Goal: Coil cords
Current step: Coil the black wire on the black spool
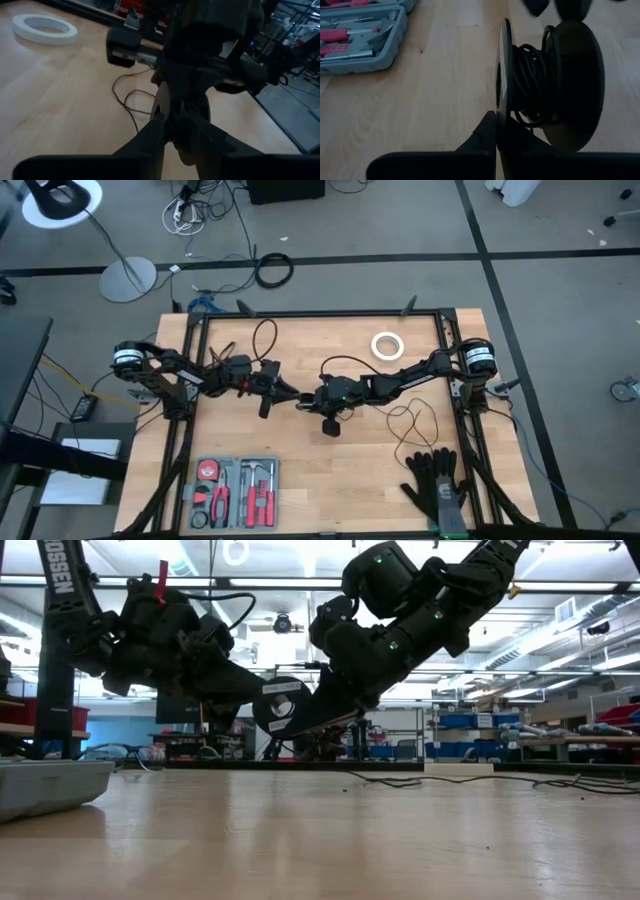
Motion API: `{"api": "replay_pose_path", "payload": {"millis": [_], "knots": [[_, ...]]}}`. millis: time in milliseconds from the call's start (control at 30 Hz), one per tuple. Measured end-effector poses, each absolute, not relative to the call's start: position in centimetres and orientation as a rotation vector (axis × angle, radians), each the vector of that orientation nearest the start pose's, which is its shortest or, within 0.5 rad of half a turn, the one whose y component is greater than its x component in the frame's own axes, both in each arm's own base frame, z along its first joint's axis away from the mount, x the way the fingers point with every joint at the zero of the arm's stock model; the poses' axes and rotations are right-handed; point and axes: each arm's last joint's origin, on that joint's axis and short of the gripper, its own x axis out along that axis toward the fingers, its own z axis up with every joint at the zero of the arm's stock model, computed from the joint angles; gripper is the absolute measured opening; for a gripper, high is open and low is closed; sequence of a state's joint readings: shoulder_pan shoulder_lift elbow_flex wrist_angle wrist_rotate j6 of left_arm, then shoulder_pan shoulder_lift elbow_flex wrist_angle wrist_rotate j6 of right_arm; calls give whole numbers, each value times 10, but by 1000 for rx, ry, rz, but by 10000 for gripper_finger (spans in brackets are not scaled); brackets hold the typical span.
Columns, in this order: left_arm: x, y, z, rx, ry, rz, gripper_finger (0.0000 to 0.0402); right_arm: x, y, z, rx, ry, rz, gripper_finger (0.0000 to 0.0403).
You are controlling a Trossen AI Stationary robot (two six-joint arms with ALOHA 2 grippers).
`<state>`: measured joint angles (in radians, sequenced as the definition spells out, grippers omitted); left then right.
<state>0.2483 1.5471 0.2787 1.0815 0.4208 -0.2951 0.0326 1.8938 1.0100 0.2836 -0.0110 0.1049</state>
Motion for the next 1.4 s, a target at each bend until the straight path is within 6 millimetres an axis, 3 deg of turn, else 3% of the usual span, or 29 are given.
{"api": "replay_pose_path", "payload": {"millis": [433, 633, 967, 1200, 1400], "knots": [[232, 44, 132, -358, 220, -150, 86, 387, 13, 151, 87, 564, 17, 1], [233, 38, 132, -351, 224, -168, 13, 389, 15, 154, 96, 530, 49, 2], [235, 35, 132, -323, 218, -106, 2, 388, 16, 155, 142, 533, 16, 27], [234, 39, 132, -338, 209, -26, 1, 371, 12, 181, 146, 606, -30, 59], [227, 40, 124, -382, 227, 77, 0, 347, 14, 202, 167, 675, -115, 62]]}}
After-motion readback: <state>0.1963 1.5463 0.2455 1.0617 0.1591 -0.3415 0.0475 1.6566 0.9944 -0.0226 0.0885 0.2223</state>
